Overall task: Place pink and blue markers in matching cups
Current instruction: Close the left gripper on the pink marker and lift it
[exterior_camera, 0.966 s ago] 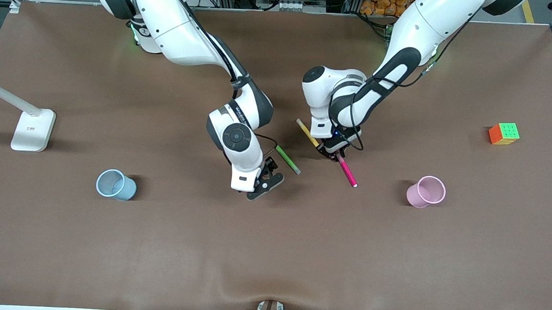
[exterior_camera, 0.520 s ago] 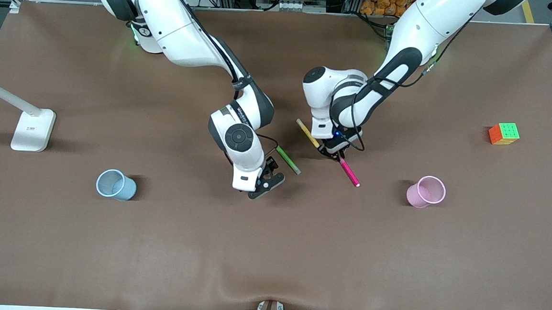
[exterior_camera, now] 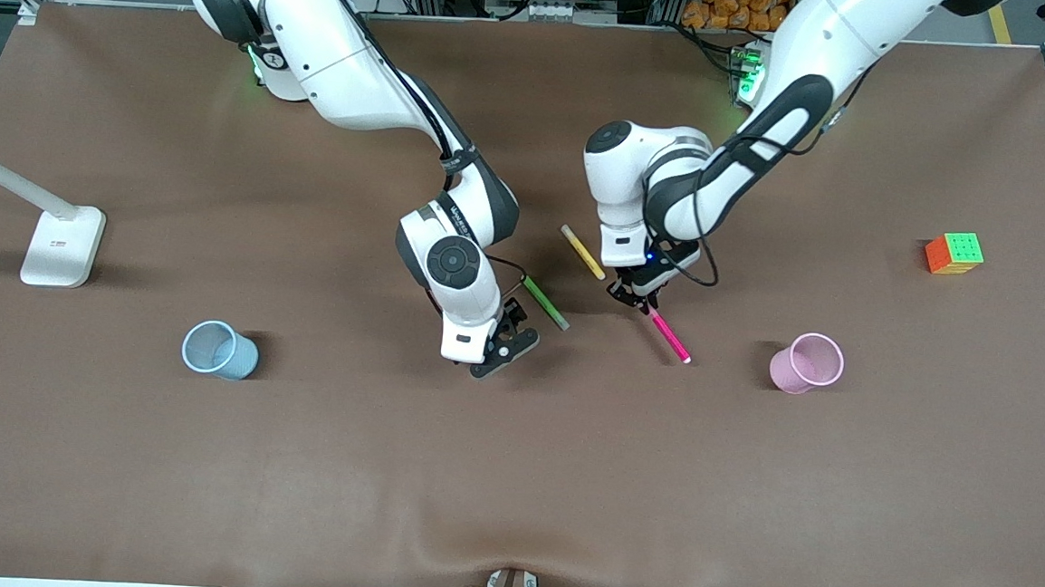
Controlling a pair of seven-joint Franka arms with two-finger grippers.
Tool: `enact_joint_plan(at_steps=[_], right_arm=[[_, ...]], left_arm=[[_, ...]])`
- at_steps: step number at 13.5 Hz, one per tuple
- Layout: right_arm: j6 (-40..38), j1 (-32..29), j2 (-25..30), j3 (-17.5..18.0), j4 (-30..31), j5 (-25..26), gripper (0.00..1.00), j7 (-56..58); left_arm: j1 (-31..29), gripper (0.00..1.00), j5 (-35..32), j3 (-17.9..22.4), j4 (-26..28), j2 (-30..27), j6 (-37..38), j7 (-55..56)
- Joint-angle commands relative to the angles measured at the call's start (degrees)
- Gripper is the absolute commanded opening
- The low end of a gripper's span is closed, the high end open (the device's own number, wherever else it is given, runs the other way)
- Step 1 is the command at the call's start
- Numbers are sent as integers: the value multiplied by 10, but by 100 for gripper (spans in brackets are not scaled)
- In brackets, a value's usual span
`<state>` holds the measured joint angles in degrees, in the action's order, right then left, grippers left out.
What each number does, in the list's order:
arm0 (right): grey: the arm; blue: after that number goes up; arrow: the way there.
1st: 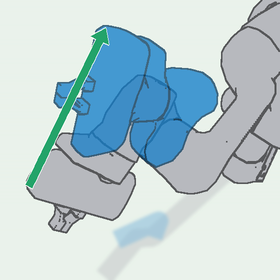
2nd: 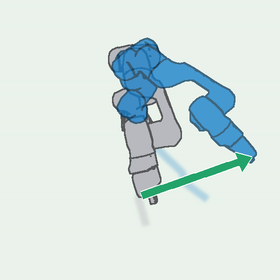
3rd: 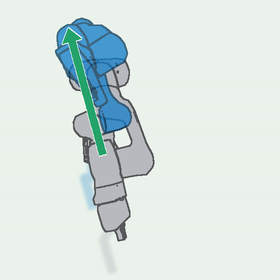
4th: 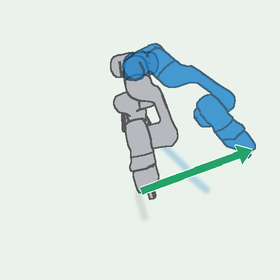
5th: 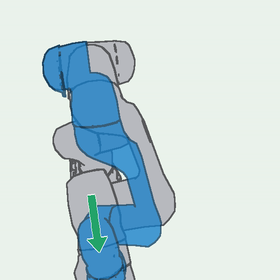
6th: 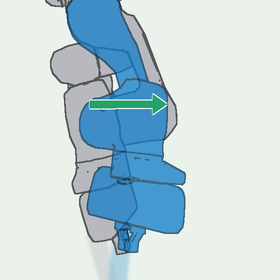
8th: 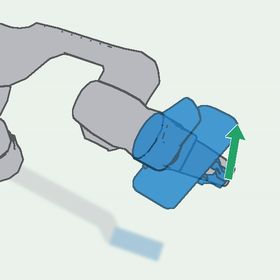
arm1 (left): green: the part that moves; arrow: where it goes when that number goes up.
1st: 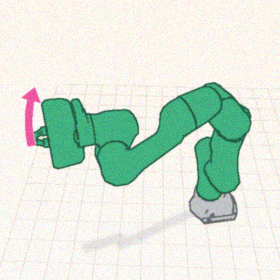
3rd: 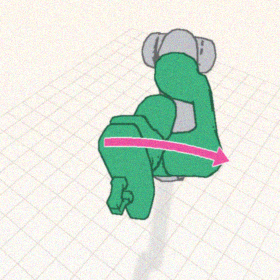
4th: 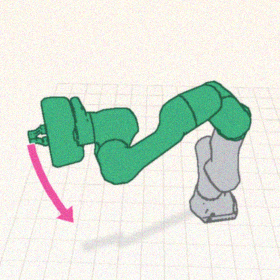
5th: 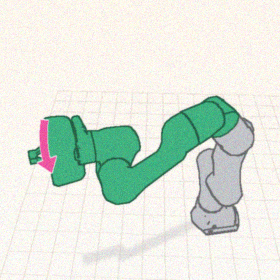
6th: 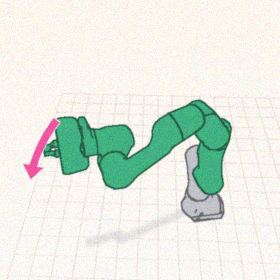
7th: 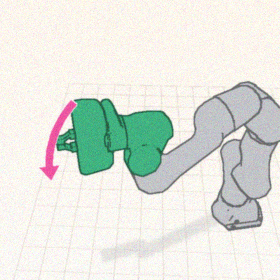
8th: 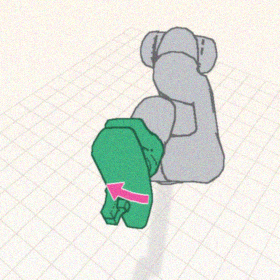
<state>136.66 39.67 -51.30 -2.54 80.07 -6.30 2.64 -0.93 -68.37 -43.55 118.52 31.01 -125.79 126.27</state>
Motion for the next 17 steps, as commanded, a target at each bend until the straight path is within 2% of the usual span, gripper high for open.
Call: enact_joint_plan(at_steps=[1,4,10,15,17], right_arm=[[1,7,-11,-2,-17,9,100,-22],[0,9,-11,-3,-15,10,100,-23],[-1,8,-10,-3,-14,22,100,-23],[0,8,-10,-3,-13,23,100,-23],[0,8,-9,-3,-13,24,100,-23]], left_arm=[[-119,0,5,-99,9,-12,-5,-1],[-201,0,18,-170,8,-12,-4,-15],[-278,0,82,-232,-21,-13,-3,-49],[-378,0,151,-316,-39,-12,-2,-84],[-394,0,176,-326,-50,-12,1,-89]])
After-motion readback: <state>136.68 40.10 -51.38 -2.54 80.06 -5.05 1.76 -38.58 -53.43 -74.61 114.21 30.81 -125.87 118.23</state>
